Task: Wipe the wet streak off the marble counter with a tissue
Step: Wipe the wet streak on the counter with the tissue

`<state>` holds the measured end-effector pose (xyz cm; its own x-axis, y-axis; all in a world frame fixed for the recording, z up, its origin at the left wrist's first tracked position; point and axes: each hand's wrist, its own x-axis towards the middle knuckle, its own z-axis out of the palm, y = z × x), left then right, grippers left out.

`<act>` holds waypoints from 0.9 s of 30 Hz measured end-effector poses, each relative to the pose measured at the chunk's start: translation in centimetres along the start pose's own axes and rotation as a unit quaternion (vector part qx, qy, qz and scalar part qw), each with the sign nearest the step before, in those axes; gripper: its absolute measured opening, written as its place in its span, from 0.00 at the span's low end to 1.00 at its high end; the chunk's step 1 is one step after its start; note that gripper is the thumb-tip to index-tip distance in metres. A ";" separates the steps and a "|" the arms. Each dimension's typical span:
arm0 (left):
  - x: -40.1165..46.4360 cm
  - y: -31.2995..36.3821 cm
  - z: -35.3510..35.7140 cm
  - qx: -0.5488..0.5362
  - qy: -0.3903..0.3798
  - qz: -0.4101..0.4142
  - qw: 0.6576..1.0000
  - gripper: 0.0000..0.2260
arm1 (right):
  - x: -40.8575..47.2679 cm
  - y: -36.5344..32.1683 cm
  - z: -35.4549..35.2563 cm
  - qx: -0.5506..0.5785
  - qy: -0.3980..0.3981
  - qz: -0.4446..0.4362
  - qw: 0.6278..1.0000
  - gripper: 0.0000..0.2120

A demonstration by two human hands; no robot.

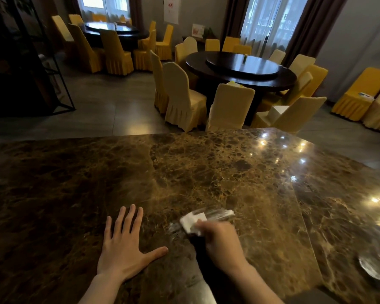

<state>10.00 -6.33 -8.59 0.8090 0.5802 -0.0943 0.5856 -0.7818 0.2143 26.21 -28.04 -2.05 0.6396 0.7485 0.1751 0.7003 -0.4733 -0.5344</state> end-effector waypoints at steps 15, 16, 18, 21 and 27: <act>-0.2 0.2 -0.5 -0.003 -0.010 -0.001 1.000 0.63 | 0.0 0.9 1.4 -0.104 0.029 0.036 0.993 0.07; -0.2 0.2 -0.5 -0.003 -0.011 -0.002 1.000 0.63 | -0.3 -0.2 2.0 -0.087 0.005 0.004 0.996 0.07; -0.2 0.3 -0.5 -0.002 -0.010 -0.001 1.000 0.63 | -0.1 -1.3 2.2 -0.027 -0.018 -0.025 0.999 0.09; -0.3 0.3 -0.5 0.003 -0.008 0.000 1.000 0.63 | 1.4 0.0 0.2 0.037 0.093 0.048 0.994 0.17; -0.3 0.3 -0.4 -0.003 -0.002 -0.003 1.000 0.62 | 2.4 7.1 -4.4 -0.107 0.170 0.250 0.947 0.19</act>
<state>9.93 -6.67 -8.06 0.8059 0.5839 -0.0985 0.5898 -0.7770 0.2198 34.15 -31.62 -1.77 0.9477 0.2316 0.2195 0.3087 -0.8393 -0.4475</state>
